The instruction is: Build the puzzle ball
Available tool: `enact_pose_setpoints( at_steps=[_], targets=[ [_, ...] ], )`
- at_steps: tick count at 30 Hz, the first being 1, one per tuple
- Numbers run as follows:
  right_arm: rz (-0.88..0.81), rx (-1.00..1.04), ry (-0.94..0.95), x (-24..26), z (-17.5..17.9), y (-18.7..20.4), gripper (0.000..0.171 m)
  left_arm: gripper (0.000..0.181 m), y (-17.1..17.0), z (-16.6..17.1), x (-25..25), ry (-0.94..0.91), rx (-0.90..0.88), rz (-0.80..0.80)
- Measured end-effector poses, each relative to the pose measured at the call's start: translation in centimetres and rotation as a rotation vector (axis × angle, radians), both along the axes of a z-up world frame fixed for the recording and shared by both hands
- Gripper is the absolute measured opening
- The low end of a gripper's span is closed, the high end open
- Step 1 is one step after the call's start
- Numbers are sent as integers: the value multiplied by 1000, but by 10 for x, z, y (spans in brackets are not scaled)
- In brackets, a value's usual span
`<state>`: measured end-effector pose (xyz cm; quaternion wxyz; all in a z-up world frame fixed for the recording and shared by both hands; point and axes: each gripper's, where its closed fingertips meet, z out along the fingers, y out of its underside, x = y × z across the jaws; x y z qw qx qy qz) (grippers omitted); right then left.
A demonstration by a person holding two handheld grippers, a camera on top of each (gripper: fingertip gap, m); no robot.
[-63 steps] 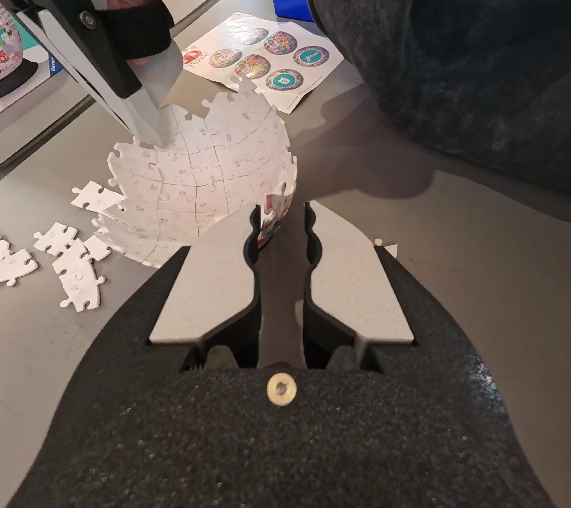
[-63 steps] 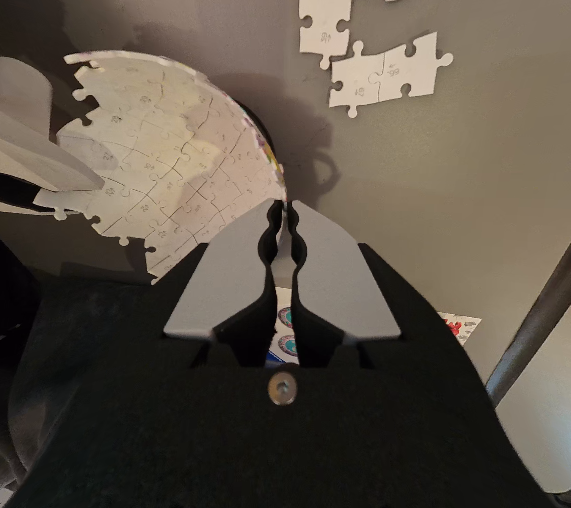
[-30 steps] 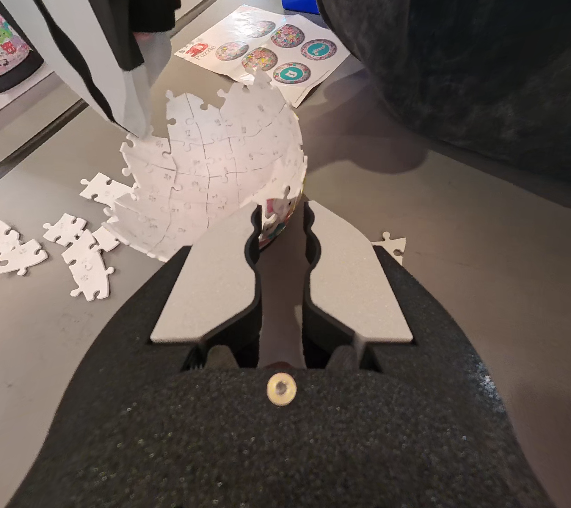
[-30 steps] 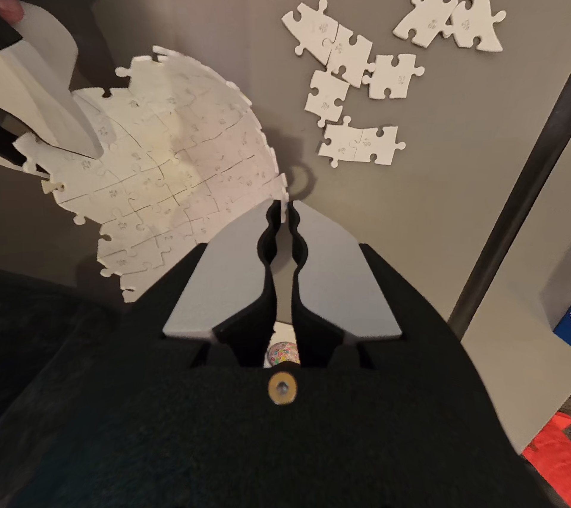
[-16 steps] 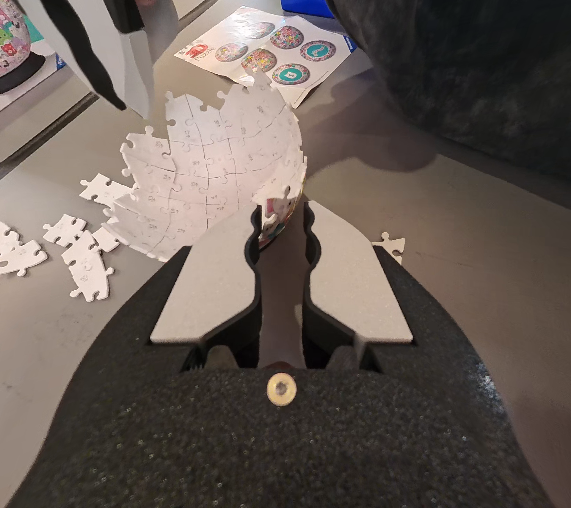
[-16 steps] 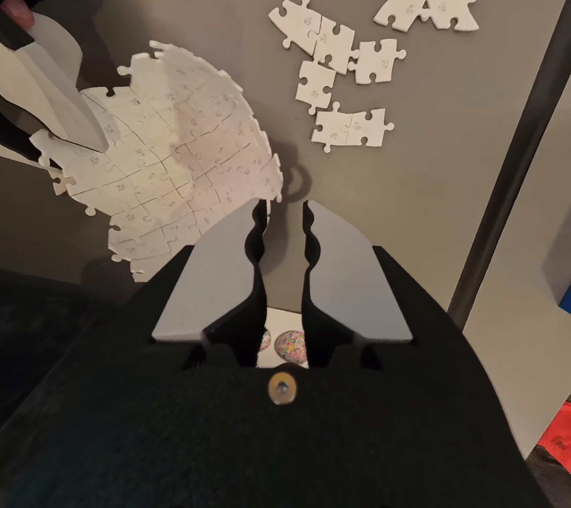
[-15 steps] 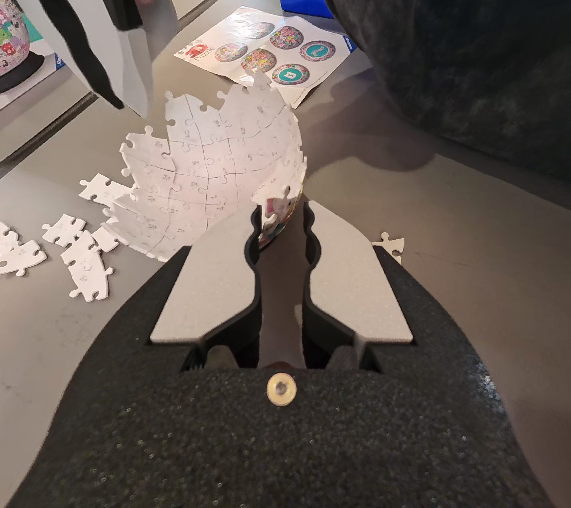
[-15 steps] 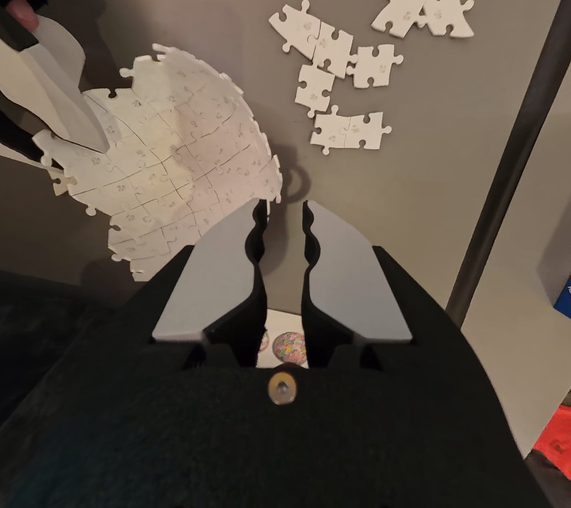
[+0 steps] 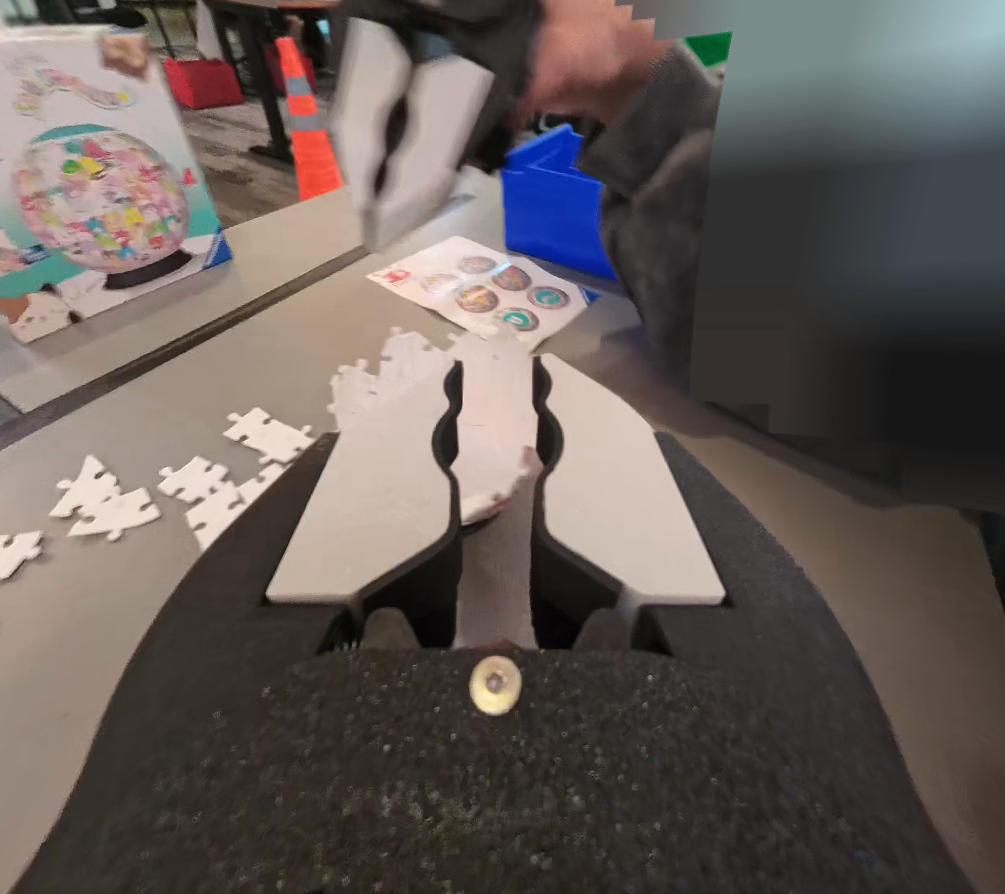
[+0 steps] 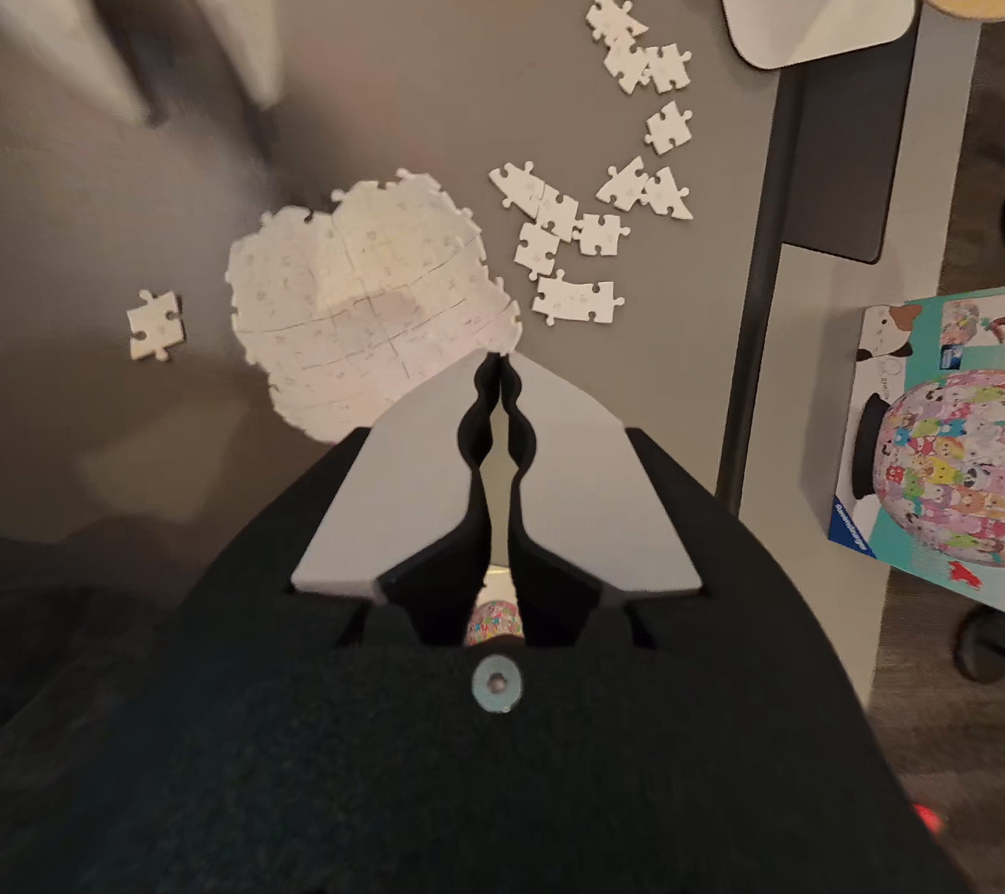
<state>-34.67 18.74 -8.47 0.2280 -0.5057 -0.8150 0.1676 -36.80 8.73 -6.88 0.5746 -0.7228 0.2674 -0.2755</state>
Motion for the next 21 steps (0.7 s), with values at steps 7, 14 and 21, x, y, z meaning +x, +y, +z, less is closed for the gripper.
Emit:
enact_pose_setpoints(
  at_steps=[7, 14, 21],
  targets=[
    [75, 215, 2, 1, -14, -31, 0, 0, 101, -22, -57, 39, -274, 79],
    [-74, 71, 7, -2, -35, -19, 0, 0, 129, -90, -28, 97, -471, -190],
    [-3, 225, -230, -8, -70, -17, 0, 0, 143, -116, -21, 333, -456, -247]
  ],
)
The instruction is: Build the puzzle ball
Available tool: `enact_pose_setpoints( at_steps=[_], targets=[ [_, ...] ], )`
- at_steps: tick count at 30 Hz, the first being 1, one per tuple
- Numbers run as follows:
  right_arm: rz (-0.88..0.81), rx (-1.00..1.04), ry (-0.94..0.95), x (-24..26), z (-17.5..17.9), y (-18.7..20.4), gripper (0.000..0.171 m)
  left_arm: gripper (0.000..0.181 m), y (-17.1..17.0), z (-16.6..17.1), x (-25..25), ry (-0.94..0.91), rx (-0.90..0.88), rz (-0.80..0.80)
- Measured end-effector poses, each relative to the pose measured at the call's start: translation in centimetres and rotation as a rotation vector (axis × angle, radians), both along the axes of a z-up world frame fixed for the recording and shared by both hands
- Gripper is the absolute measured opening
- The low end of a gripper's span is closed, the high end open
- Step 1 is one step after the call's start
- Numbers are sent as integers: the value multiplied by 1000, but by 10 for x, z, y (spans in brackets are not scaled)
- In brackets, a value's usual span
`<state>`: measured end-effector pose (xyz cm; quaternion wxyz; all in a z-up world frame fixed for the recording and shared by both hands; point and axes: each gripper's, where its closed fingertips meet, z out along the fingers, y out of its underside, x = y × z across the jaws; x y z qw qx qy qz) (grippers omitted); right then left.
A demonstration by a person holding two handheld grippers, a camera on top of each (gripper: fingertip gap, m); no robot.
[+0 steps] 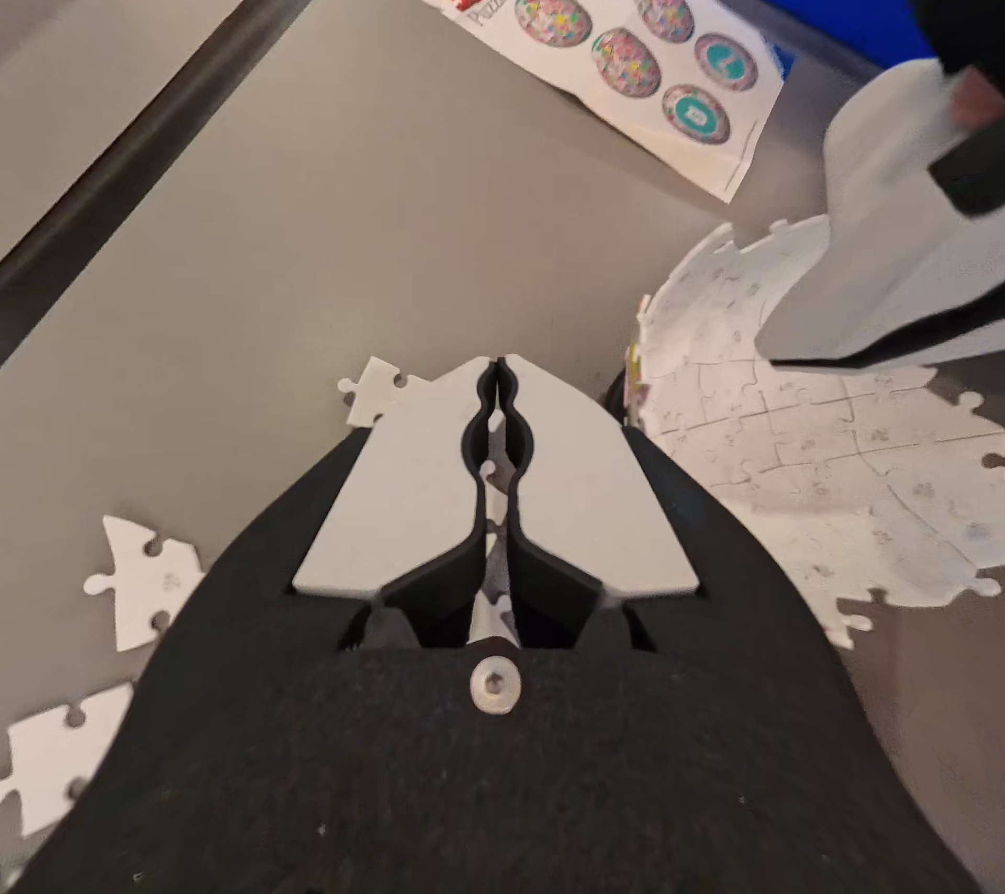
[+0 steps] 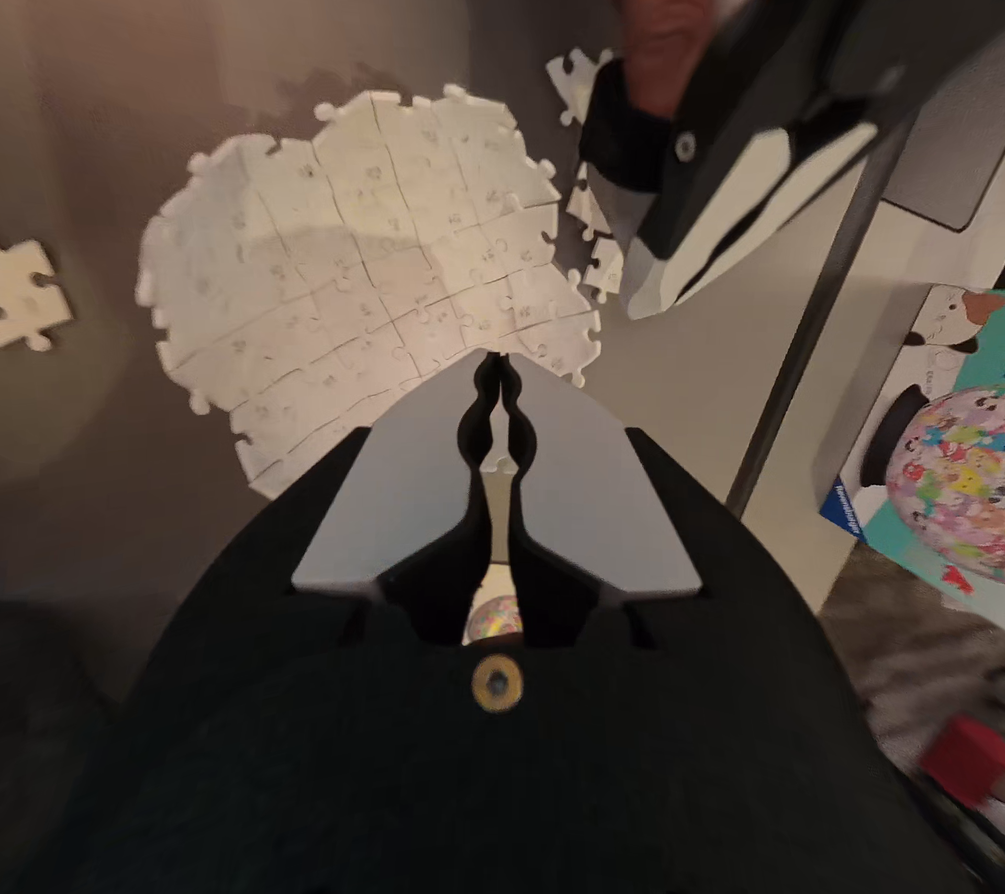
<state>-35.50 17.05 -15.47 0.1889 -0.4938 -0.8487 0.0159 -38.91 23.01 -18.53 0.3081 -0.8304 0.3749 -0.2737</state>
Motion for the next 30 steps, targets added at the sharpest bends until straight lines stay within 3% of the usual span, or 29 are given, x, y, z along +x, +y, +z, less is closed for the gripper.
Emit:
enact_pose_setpoints(
  at_steps=[8, 18, 30],
  targets=[
    [25, 64, -237, -5, -28, 10, 0, 0, -4, -21, 12, 38, -73, -124],
    [20, 118, -275, -5, -36, 20, 0, 0, -5, -30, 30, 69, -130, -260],
    [31, 137, -240, -12, -34, 21, 0, 0, 2, -33, 24, 112, -124, -235]
  ],
)
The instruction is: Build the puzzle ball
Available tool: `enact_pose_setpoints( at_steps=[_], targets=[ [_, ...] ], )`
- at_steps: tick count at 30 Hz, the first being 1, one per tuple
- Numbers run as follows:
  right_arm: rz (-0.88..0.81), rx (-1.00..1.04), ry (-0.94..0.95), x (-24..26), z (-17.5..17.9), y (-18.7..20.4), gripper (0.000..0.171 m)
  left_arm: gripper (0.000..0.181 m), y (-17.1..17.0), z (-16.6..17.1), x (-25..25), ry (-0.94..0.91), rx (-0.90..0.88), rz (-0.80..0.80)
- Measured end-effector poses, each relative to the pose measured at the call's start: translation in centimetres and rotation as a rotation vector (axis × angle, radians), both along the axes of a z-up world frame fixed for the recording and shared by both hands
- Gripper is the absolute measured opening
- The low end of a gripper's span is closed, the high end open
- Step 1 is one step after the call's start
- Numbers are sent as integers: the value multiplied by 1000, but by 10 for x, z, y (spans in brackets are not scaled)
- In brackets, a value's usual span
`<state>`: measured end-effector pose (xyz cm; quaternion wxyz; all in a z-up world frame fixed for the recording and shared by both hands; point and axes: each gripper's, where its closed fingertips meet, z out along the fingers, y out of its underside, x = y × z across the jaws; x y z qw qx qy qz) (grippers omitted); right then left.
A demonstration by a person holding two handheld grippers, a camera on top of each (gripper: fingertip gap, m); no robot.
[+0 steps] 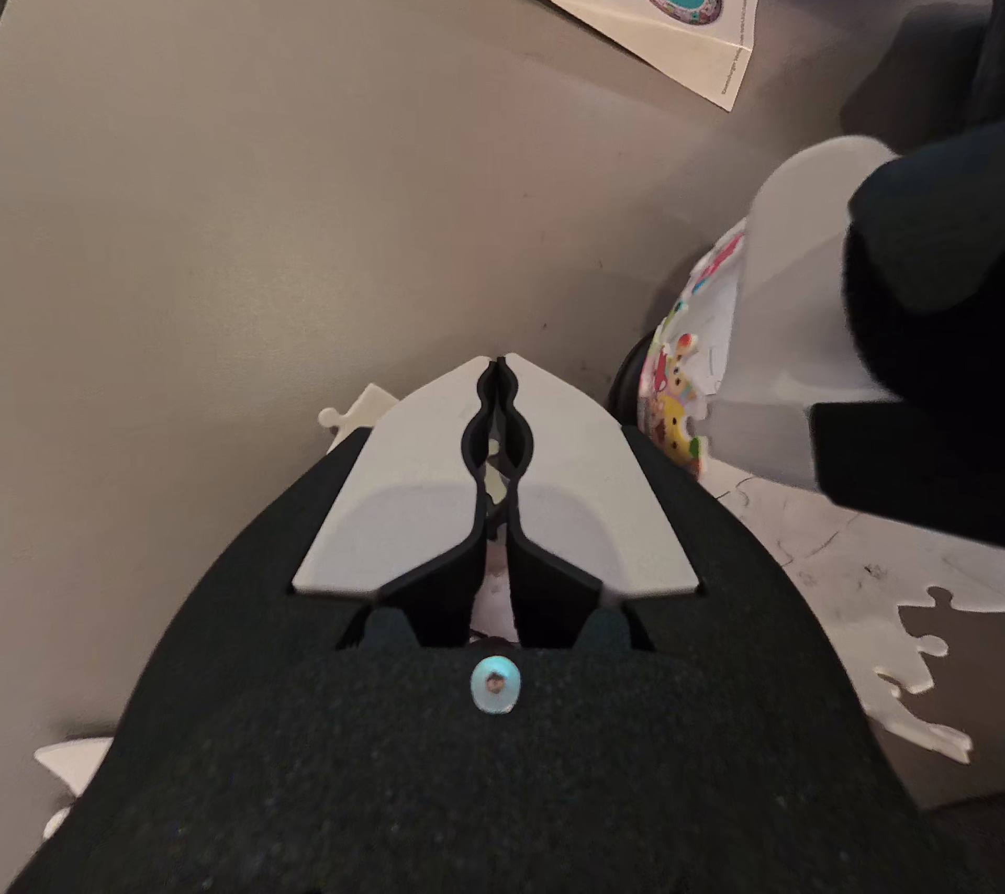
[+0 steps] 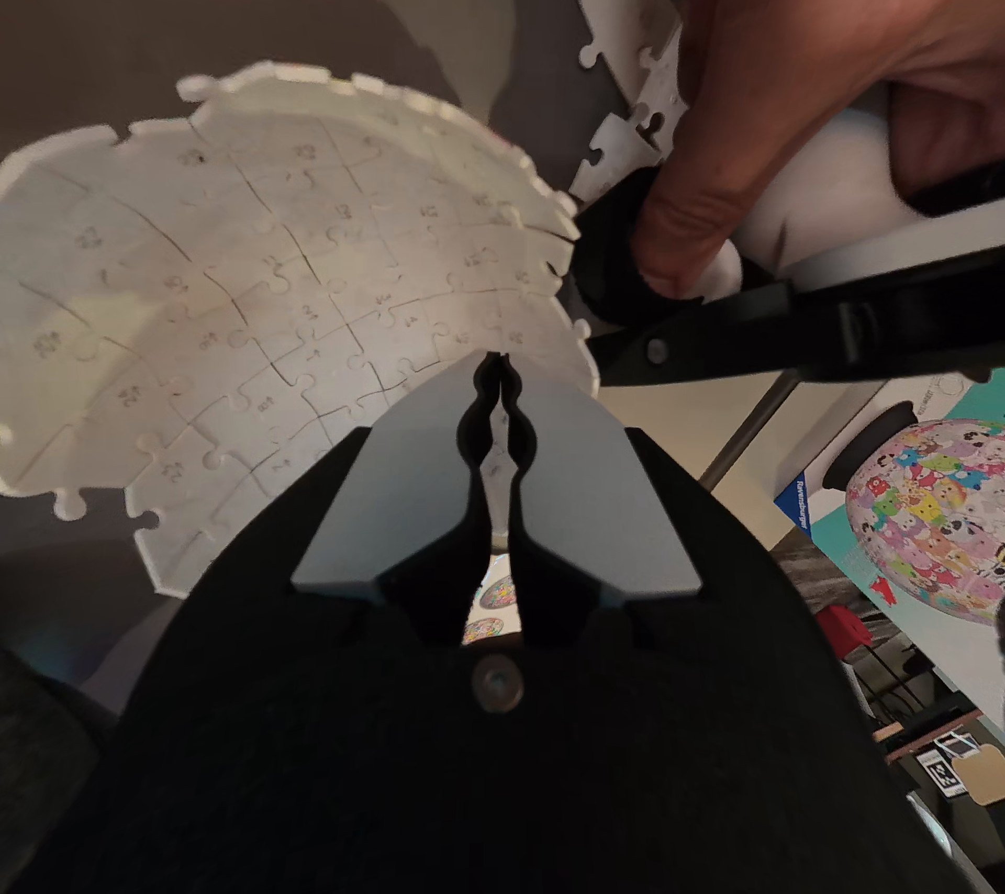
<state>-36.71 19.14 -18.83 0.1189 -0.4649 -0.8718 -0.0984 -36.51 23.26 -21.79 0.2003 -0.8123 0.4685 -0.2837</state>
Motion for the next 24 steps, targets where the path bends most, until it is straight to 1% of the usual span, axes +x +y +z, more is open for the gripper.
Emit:
enact_pose_setpoints(
  at_steps=[8, 10, 13, 15, 18, 19, 21, 23, 24],
  targets=[
    [-7, 8, 41, 5, 17, 2, 0, 0, -3, 0, -1, 9, -7, -5],
    [-14, 0, 107, 5, 32, 4, 0, 0, -3, 0, -4, 30, -6, -4],
    [-58, -58, 291, 5, 68, 8, 0, 0, -1, 3, -15, 81, 4, 25],
    [-111, -86, 413, 8, 91, 15, 0, 0, 3, 12, -21, 88, 12, 64],
    [-220, -166, 574, 14, 110, 26, 12, 2, 11, 32, -34, 83, 34, 149],
    [-258, -215, 615, 16, 108, 29, 16, 7, 12, 40, -38, 66, 36, 175],
    [-368, -289, 682, 24, 96, 42, 18, 18, 10, 56, -44, 23, 29, 200],
    [-509, -354, 718, 33, 82, 55, 22, 28, 5, 68, -45, -2, 36, 187],
    [-572, -419, 746, 35, 79, 55, 21, 33, 1, 72, -44, -9, 41, 173]
  ],
)
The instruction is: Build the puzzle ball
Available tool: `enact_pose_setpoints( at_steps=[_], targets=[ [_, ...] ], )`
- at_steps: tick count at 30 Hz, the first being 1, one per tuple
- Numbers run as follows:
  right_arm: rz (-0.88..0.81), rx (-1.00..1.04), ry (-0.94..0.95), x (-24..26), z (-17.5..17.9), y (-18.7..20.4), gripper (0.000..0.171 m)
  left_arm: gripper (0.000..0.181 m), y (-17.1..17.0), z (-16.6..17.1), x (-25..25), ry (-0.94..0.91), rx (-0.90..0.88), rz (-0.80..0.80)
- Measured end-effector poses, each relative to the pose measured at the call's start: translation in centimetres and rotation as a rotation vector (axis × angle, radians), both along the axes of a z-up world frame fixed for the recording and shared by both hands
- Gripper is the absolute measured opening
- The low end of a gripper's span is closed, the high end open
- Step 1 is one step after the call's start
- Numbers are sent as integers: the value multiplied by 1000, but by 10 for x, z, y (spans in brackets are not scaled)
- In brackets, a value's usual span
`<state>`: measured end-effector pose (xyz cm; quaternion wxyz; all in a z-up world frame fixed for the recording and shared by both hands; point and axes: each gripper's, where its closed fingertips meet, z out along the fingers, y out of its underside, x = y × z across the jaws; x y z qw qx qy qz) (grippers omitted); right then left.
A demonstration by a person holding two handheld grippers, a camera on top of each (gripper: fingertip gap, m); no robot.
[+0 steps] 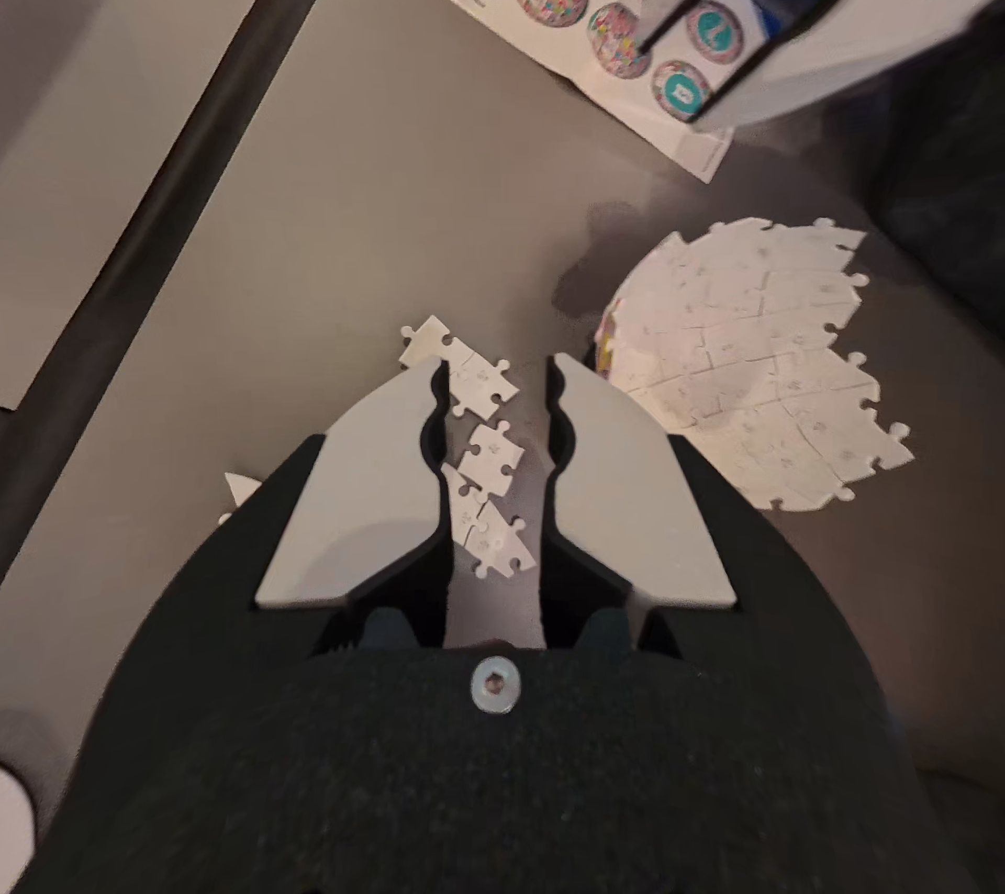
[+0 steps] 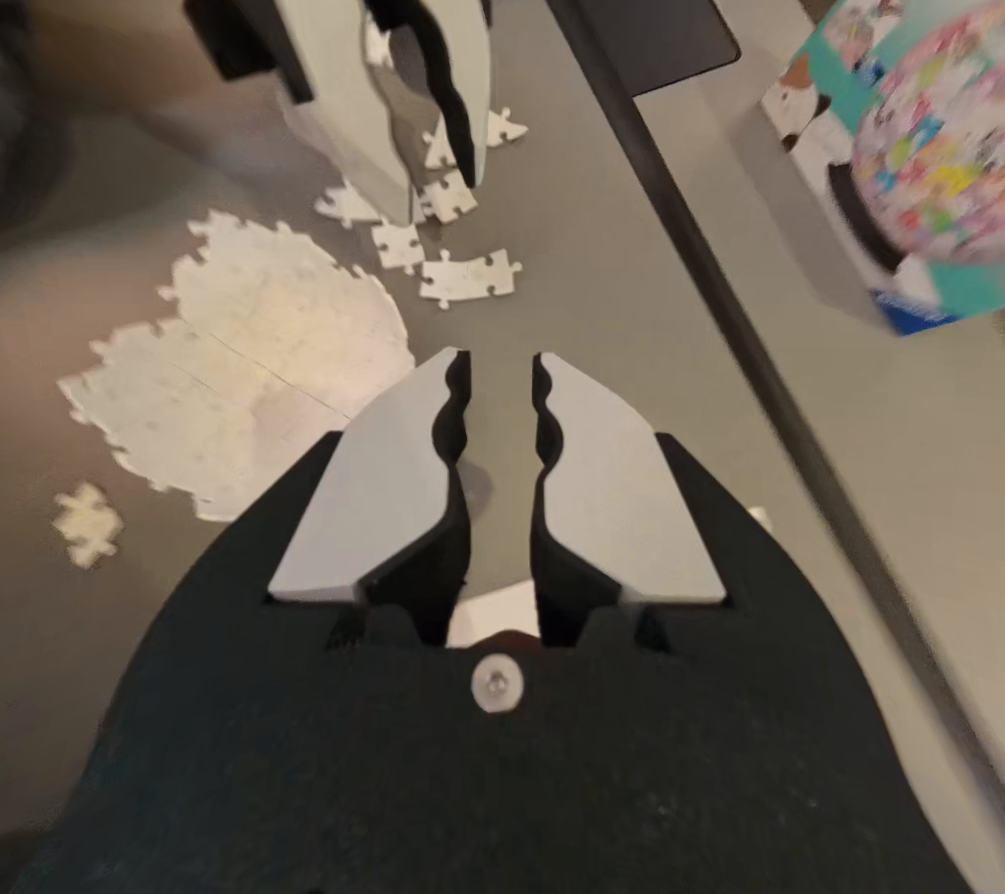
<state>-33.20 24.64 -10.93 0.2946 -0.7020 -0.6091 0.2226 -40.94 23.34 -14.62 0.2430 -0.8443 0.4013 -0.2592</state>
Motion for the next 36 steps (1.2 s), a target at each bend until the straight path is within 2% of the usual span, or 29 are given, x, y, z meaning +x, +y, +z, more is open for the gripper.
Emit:
enact_pose_setpoints(
  at_steps=[2, 5, 11, 17, 20, 27, 36],
  targets=[
    [-29, -145, 142, -2, 4, -10, 14, 46, -8, 4, 6, 2, 2, -31],
    [-117, -157, 241, 8, 2, -9, 7, 47, -18, 0, 18, 48, -13, -71],
    [-128, -192, 49, 22, -16, -28, 19, 38, -34, -18, 36, 190, -65, -124],
    [-48, -120, -182, 14, -40, -35, 11, 19, -34, -24, 43, 260, -42, -123],
    [-33, -166, -196, 5, -43, -35, 9, 18, -32, -27, 40, 314, -20, -119],
    [5, -183, -200, 2, -40, -38, 8, 6, -33, -27, 38, 313, -28, -122],
    [5, -178, -217, -1, -45, -39, 8, 4, -33, -28, 37, 315, -34, -119]
  ],
)
